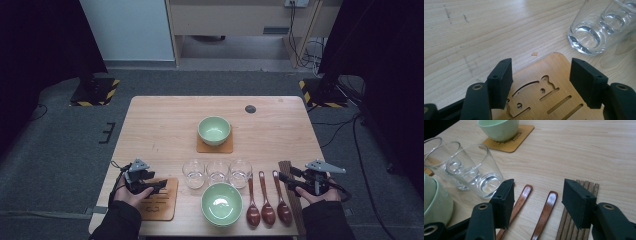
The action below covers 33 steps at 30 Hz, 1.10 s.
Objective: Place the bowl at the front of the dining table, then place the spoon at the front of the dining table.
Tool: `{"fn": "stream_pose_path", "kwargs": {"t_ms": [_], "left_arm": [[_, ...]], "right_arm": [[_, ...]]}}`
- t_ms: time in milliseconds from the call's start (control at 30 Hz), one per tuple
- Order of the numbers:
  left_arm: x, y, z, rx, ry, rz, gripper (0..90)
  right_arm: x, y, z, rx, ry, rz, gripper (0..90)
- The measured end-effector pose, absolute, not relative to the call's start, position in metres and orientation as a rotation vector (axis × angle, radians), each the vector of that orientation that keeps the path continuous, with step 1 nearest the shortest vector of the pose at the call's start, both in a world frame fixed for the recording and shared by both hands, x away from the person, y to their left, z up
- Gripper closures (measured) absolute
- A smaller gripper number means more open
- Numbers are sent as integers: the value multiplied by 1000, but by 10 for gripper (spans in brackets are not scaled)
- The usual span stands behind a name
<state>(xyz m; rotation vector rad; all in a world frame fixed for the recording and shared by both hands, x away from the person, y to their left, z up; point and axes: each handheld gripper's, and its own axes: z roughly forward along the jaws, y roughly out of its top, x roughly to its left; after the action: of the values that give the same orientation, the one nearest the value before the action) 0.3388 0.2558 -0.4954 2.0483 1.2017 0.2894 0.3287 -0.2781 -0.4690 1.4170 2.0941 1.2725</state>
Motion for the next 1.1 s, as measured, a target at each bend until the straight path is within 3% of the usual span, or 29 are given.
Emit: {"fn": "stream_pose_path", "kwargs": {"t_ms": [400,1100], "left_arm": [[338,258,-492,2013,1200,321,344],[338,258,-489,1989,1188,350,340]], "right_arm": [[315,-274,-473,1412,2149,1220,420],[310,-255,-490,1433,2268,1051,500]]}}
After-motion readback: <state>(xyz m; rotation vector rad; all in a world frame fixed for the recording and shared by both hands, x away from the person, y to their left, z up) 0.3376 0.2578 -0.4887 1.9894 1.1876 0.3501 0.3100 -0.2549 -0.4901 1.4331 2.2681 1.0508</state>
